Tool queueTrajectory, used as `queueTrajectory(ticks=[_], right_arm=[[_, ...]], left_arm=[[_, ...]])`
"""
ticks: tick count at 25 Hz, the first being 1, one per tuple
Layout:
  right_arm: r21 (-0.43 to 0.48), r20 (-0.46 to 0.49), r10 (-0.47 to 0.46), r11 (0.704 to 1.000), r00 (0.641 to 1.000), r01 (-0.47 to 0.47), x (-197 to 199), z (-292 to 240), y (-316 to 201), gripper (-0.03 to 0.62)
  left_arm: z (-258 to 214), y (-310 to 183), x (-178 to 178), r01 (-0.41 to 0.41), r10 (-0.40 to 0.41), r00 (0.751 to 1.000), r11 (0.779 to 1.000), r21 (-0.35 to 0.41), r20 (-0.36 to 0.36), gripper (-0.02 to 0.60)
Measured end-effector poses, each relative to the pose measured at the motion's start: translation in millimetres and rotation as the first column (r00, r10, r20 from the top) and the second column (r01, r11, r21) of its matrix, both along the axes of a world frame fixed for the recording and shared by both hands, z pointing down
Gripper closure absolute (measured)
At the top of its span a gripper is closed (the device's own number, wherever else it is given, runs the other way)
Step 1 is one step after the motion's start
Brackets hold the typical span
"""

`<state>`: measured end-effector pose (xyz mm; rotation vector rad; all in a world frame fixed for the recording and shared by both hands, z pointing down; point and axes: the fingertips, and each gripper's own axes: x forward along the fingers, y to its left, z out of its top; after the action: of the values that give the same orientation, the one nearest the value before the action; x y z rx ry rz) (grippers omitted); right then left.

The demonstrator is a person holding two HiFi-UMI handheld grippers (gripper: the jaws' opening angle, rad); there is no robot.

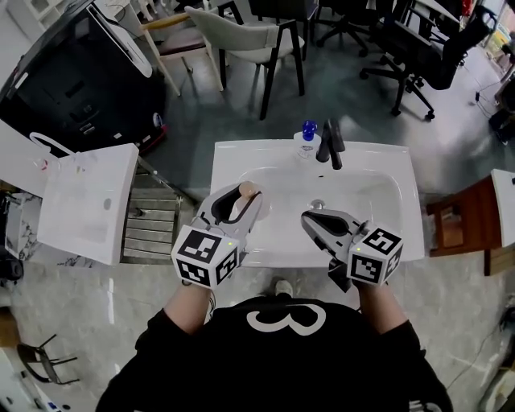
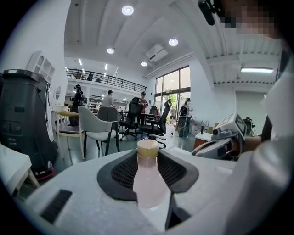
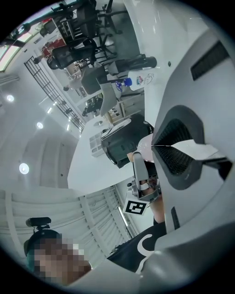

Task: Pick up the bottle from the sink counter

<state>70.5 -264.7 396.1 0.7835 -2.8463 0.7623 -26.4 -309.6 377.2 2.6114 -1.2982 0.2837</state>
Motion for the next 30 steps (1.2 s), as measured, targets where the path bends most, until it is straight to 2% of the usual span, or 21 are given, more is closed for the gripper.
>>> queueTrajectory(ticks=[9, 21, 30], right_arm=[[0.059, 0.010, 0.058, 0.997, 0.998, -0.059, -17, -39, 16, 0.580], [0.149, -0.005, 0.094, 0.985, 0.996, -0.092, -46, -65, 64, 0.582], [0.150, 0.002, 0.112, 0.982, 0.994, -0.111, -62, -61, 90, 0.582]], left_arm=[[-22, 32, -10, -0.070, 0.069, 0.997, 0.997, -0.017, -0.013, 0.437], [-37, 79, -26, -0.151, 0.151, 0.988, 0.988, 0.010, -0.038, 0.437], [-35, 107, -36, -0.188, 0.188, 0.981, 0.982, 0.004, -0.049, 0.437]])
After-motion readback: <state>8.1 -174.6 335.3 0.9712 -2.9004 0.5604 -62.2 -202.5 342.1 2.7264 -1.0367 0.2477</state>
